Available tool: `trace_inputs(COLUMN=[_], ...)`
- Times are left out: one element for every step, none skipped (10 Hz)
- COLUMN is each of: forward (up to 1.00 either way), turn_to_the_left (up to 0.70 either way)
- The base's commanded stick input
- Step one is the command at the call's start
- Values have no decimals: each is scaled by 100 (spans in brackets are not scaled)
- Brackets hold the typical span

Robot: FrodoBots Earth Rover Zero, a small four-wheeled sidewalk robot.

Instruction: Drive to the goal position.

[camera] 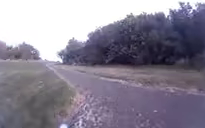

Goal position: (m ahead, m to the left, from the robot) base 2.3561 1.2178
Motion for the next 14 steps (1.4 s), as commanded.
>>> trace_inputs(forward=[100,100,100,100,100,100,100,100,100,100,100,100,100,100], turn_to_the_left=[0,0,0,0,0,0,0,6,10,16,23,35,40,40])
